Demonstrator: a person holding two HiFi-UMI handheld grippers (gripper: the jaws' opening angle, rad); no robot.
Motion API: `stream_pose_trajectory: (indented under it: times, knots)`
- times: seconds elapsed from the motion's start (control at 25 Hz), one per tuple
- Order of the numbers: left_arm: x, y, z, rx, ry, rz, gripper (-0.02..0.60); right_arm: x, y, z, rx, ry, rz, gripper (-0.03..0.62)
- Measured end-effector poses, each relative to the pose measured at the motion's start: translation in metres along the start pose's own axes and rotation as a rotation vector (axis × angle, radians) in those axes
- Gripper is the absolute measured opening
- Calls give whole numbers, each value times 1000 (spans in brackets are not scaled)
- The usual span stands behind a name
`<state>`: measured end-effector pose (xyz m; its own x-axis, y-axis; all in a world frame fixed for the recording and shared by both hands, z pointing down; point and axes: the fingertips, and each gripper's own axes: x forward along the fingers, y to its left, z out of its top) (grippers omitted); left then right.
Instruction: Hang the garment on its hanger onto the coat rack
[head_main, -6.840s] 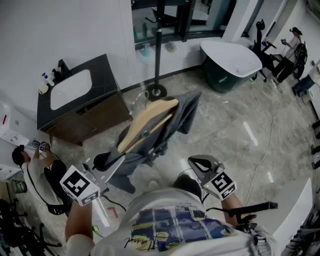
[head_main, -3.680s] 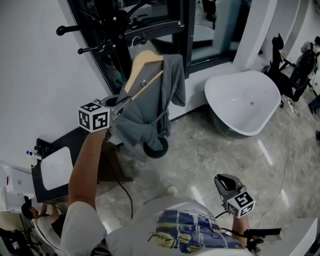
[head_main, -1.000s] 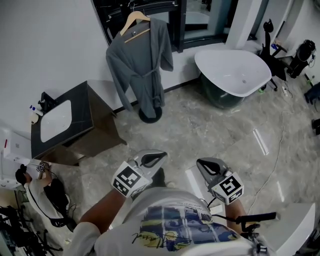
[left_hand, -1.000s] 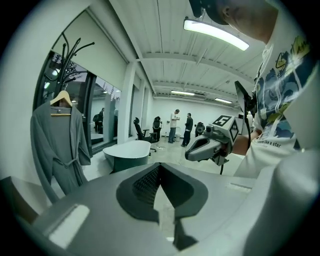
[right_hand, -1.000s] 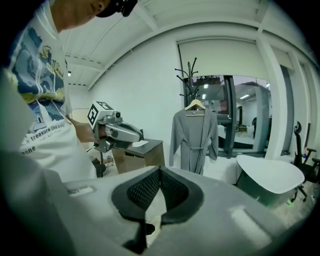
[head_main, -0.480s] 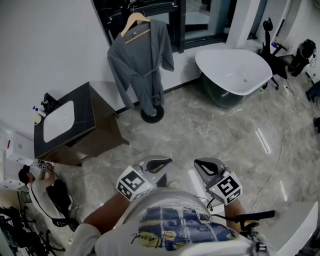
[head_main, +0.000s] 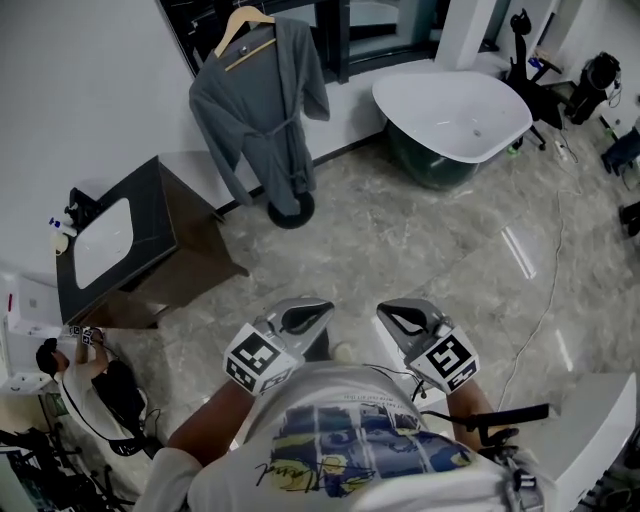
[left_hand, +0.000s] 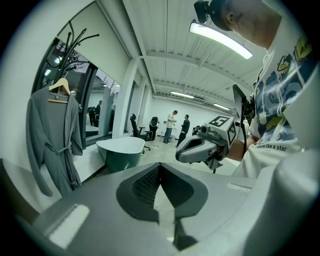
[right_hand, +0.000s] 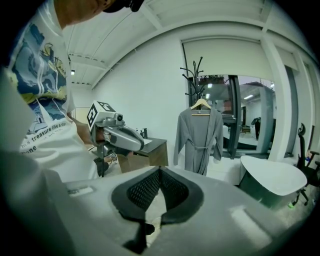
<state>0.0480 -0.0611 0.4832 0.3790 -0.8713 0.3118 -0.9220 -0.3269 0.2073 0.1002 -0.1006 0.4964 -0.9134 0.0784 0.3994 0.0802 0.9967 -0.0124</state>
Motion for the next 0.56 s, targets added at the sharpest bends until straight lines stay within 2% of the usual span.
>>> stream_pose_trajectory:
  times: [0.28, 0.56]
  knots:
    - [1, 4, -3, -13, 2, 9, 2, 5, 0, 1, -8, 10, 14, 2]
    - [9, 7, -2, 6, 15, 6, 2, 10, -8, 3, -25, 1, 17, 2]
